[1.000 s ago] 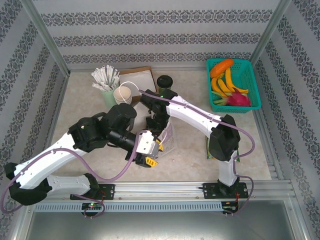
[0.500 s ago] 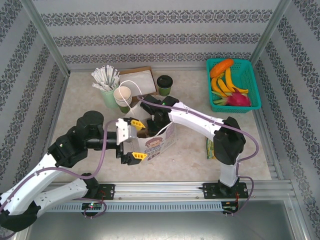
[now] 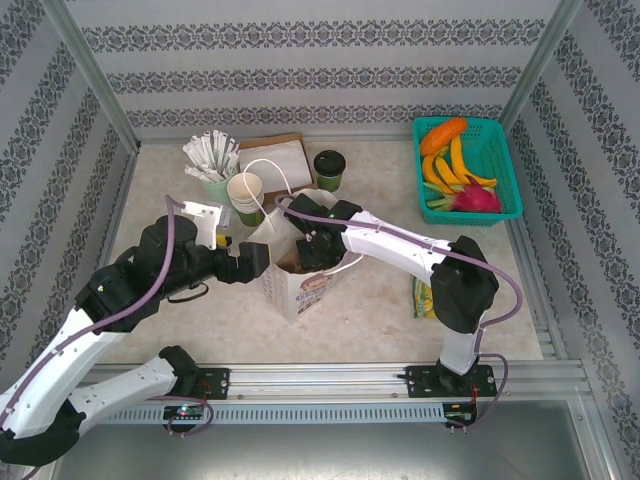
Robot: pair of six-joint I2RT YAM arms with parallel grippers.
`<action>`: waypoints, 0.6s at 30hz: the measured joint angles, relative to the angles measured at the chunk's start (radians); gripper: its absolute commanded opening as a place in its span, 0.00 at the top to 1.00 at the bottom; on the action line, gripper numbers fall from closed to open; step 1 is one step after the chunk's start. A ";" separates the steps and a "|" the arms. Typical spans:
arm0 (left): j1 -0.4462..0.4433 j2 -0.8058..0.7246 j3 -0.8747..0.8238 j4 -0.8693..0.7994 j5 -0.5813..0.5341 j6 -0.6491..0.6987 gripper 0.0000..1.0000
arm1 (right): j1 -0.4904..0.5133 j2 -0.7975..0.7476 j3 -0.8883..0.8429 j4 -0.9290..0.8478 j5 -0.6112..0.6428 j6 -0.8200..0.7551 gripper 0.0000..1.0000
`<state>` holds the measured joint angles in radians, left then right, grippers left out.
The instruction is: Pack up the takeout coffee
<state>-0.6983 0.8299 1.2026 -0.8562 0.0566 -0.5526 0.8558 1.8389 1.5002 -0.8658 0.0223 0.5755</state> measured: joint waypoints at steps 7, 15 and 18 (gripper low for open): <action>0.000 0.084 0.005 -0.098 -0.001 -0.180 0.02 | 0.000 0.000 -0.002 0.004 0.005 -0.043 0.63; 0.018 0.267 0.060 -0.118 -0.010 -0.202 0.21 | 0.000 0.000 -0.002 0.008 0.007 -0.072 0.64; 0.026 0.290 0.063 -0.119 -0.009 -0.208 0.43 | 0.000 0.000 -0.002 0.011 0.007 -0.084 0.64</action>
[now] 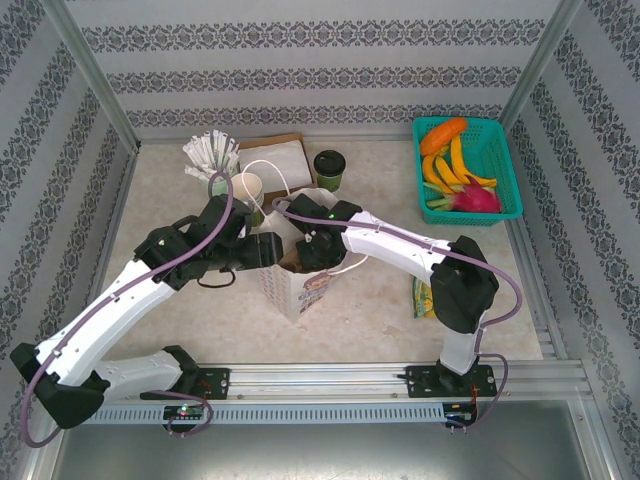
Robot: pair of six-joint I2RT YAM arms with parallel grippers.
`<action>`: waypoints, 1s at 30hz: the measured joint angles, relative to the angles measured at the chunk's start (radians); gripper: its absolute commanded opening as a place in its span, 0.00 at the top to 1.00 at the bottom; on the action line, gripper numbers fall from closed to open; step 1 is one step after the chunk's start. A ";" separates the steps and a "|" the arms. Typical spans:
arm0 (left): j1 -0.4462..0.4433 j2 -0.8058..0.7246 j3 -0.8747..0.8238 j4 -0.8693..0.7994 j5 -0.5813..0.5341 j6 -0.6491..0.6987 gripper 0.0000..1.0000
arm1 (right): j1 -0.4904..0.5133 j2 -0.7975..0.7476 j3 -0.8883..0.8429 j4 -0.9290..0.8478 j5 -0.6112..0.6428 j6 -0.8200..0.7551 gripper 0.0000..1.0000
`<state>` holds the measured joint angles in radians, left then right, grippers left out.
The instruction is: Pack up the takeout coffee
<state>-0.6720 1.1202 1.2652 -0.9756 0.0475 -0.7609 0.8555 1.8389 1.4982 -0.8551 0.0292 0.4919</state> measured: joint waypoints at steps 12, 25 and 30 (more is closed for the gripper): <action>0.066 -0.010 -0.009 -0.005 0.000 0.018 0.87 | 0.000 -0.021 -0.019 -0.008 -0.007 -0.164 0.64; 0.092 -0.002 -0.002 -0.004 0.004 0.062 0.73 | 0.000 0.000 0.066 -0.066 -0.035 -0.160 0.28; 0.103 0.002 0.004 -0.005 0.004 0.080 0.76 | 0.000 -0.018 0.077 -0.072 -0.067 -0.200 0.02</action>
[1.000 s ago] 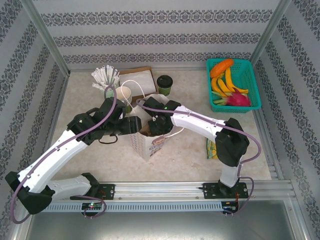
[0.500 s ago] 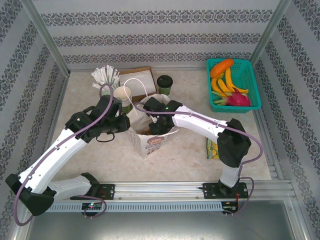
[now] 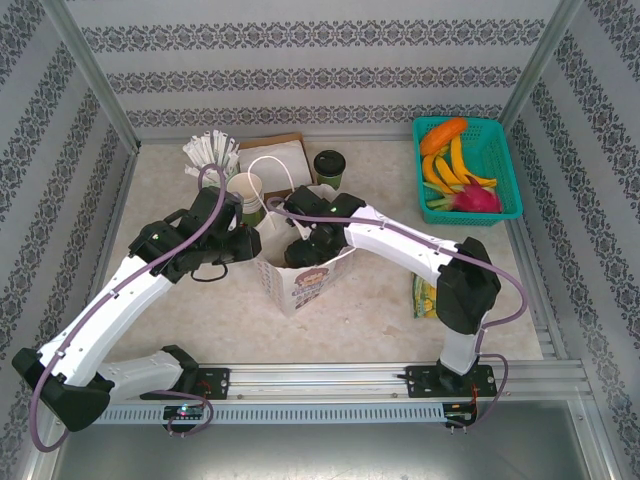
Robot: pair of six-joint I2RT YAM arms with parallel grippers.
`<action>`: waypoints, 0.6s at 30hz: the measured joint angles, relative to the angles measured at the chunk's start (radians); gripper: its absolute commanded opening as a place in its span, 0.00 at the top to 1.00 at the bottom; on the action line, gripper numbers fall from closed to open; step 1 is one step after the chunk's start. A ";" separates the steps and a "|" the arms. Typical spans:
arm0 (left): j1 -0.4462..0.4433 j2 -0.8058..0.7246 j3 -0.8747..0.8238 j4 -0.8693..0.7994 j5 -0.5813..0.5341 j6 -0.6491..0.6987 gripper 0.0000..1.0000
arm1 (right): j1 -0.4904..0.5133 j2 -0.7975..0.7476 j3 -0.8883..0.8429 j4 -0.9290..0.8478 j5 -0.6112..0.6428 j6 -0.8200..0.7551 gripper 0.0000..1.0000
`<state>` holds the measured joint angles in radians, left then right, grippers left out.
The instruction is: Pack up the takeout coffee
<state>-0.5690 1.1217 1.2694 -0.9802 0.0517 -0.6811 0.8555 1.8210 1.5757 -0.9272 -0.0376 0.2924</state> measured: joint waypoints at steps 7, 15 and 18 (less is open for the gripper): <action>0.015 0.029 0.017 0.000 0.003 0.029 0.89 | 0.000 -0.061 0.001 -0.003 -0.039 -0.080 0.02; 0.017 0.072 0.075 -0.011 0.003 0.089 0.90 | -0.001 -0.124 0.002 0.030 -0.151 -0.244 0.07; 0.024 0.091 0.113 -0.020 0.006 0.114 0.90 | 0.000 -0.129 0.002 0.063 -0.215 -0.321 0.09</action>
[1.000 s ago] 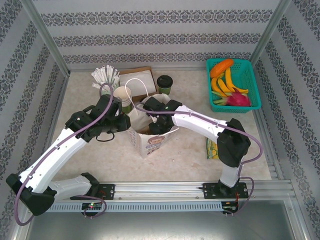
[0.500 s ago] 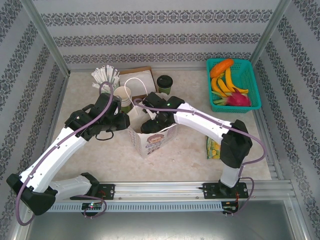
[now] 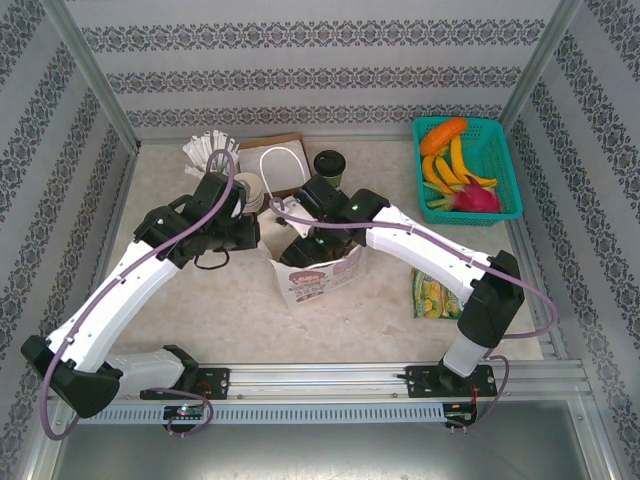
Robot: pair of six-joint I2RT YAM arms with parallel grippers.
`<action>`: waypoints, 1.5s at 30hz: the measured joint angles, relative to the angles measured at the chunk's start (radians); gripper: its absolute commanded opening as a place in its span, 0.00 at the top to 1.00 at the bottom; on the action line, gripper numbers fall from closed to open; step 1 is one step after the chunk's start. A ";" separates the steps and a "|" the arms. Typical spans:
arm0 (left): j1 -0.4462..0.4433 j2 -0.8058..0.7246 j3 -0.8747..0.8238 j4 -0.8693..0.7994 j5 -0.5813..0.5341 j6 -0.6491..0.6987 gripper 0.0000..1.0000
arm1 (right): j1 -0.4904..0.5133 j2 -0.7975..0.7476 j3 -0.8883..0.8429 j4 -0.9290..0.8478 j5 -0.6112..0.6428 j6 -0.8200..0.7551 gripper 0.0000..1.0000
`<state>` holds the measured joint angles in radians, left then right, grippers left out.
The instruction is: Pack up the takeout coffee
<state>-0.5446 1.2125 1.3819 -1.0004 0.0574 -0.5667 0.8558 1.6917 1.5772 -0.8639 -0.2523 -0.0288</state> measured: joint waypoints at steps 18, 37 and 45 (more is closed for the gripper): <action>0.062 0.105 0.154 -0.157 0.096 0.200 0.87 | 0.003 0.008 0.016 -0.148 -0.134 -0.441 0.61; 0.087 0.106 0.154 -0.182 0.123 0.227 0.84 | 0.021 0.236 0.072 -0.261 0.002 -0.684 0.96; 0.100 0.119 0.152 -0.181 0.135 0.231 0.80 | 0.037 0.286 0.075 -0.270 0.050 -0.754 0.93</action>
<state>-0.4446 1.3319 1.5337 -1.1816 0.1928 -0.3355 0.8932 1.9778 1.6520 -1.1339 -0.2028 -0.7830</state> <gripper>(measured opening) 0.186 0.068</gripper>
